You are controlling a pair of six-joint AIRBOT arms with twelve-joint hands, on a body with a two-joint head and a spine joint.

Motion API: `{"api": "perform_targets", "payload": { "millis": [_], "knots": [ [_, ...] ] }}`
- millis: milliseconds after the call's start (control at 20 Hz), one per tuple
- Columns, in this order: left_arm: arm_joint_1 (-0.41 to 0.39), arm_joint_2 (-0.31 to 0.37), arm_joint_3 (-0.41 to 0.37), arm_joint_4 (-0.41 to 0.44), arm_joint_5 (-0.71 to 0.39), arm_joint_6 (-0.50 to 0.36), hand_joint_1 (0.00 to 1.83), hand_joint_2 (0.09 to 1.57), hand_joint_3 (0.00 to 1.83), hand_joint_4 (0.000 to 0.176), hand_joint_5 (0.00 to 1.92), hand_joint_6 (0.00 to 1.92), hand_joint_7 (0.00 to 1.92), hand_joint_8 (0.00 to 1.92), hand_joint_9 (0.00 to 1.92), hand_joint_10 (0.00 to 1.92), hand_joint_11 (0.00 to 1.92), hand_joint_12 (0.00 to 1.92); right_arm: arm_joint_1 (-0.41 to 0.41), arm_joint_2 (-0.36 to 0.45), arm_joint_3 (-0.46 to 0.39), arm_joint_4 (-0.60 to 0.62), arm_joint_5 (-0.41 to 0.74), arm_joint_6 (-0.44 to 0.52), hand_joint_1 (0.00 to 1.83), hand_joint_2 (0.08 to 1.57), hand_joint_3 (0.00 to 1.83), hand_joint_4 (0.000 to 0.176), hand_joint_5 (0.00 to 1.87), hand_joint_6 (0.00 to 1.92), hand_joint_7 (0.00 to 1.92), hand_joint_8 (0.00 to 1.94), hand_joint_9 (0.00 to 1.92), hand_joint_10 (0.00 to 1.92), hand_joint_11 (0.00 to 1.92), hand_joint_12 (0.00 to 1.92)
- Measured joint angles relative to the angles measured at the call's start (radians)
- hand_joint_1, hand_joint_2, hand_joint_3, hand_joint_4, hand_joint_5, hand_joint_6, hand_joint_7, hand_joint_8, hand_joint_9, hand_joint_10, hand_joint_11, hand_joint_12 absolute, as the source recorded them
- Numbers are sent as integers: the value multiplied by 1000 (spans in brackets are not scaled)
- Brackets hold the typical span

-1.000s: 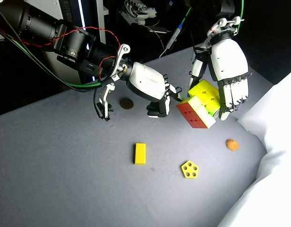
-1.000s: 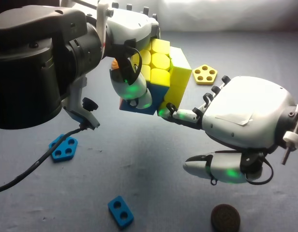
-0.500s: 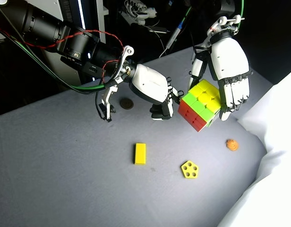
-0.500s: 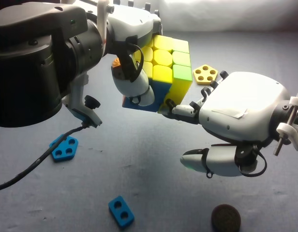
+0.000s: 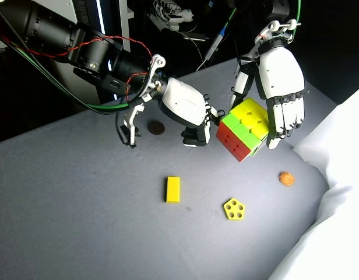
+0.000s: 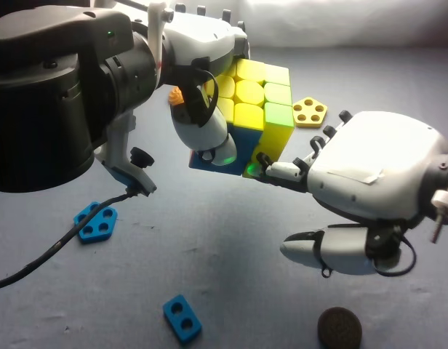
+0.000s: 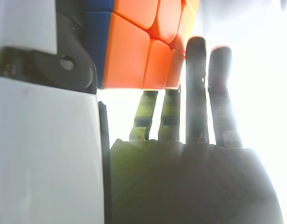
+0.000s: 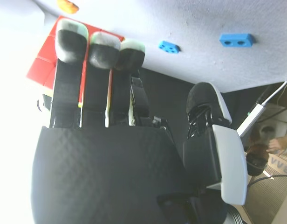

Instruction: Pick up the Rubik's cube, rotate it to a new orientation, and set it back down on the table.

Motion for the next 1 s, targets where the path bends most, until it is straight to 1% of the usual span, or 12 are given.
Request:
{"api": "perform_targets", "payload": {
  "millis": [50, 100, 150, 350, 450, 500, 550, 600, 800, 850, 900, 1000],
  "knots": [
    [0, 0, 0, 0, 0, 0, 1073, 1359, 0, 0, 553, 1543, 548, 1739, 300, 1535, 187, 1769, -2, 20, -26, -6, -7, 2, 79, 1259, 0, 0, 188, 6, 757, 1879, 908, 1921, 812, 1921],
    [0, 0, 0, 1, 0, 0, 1067, 1363, 1, 0, 539, 1564, 549, 1738, 304, 1535, 192, 1774, -10, 33, -43, -11, -13, 3, 84, 1259, 0, 0, 189, 6, 756, 1853, 900, 1921, 793, 1921],
    [0, 0, 0, 0, 0, 0, 1056, 1375, 3, 0, 520, 1586, 532, 1767, 301, 1558, 184, 1801, -27, 76, -82, -7, 1, 3, 67, 1263, 1, 0, 178, 2, 751, 1807, 913, 1921, 827, 1921],
    [0, 0, -1, 0, 0, -2, 1045, 1385, 2, 0, 499, 1609, 523, 1786, 272, 1586, 162, 1817, -32, 148, -126, -13, 2, 8, 78, 1263, 0, 0, 177, 2, 739, 1848, 891, 1921, 787, 1921],
    [0, 0, -1, 0, 0, -6, 1065, 1364, 2, 0, 545, 1552, 538, 1754, 295, 1538, 176, 1794, -33, 175, -136, -11, 22, 27, 63, 1267, 2, 0, 181, 5, 748, 1859, 898, 1921, 787, 1921],
    [0, 0, -1, 0, 1, -7, 1051, 1373, 4, 11, 519, 1612, 534, 1741, 291, 1541, 174, 1792, -30, 186, -137, -13, 37, 33, 52, 1270, 2, 0, 185, 6, 767, 1831, 906, 1921, 792, 1921],
    [0, 0, -1, 0, 1, -10, 1052, 1375, 1, 7, 512, 1613, 539, 1747, 290, 1565, 183, 1812, -23, 192, -137, -13, 50, 39, 64, 1265, 0, 0, 201, 11, 782, 1825, 917, 1921, 825, 1921],
    [5, 0, -1, 7, 2, -22, 1062, 1369, 0, 1, 531, 1579, 543, 1748, 295, 1568, 187, 1814, -11, 201, -137, -13, 64, 51, 86, 1259, 0, 0, 203, 10, 765, 1856, 920, 1921, 842, 1921],
    [18, 0, -2, 40, 3, -80, 1059, 1373, 1, 0, 524, 1577, 540, 1769, 290, 1588, 167, 1817, 70, 254, -137, -19, 131, 113, 81, 1266, 2, 0, 201, 6, 721, 1858, 887, 1921, 796, 1921],
    [24, 0, -2, 69, 5, -108, 1075, 1362, 0, 0, 552, 1523, 547, 1771, 289, 1586, 170, 1811, 90, 266, -137, -20, 141, 119, 60, 1269, 3, 0, 205, 7, 675, 1794, 816, 1921, 740, 1921],
    [32, 0, -2, 96, 8, -145, 1099, 1338, 0, 0, 591, 1456, 582, 1730, 327, 1553, 204, 1779, 109, 273, -137, -20, 147, 123, 35, 1275, 4, 0, 208, 7, 671, 1776, 816, 1921, 745, 1921],
    [56, 0, -3, 161, 16, -224, 1083, 1348, 3, 0, 547, 1526, 585, 1713, 333, 1529, 198, 1773, 132, 274, -136, -21, 149, 126, 49, 1275, 2, 0, 201, 3, 632, 1757, 783, 1921, 724, 1921]
  ]
}}
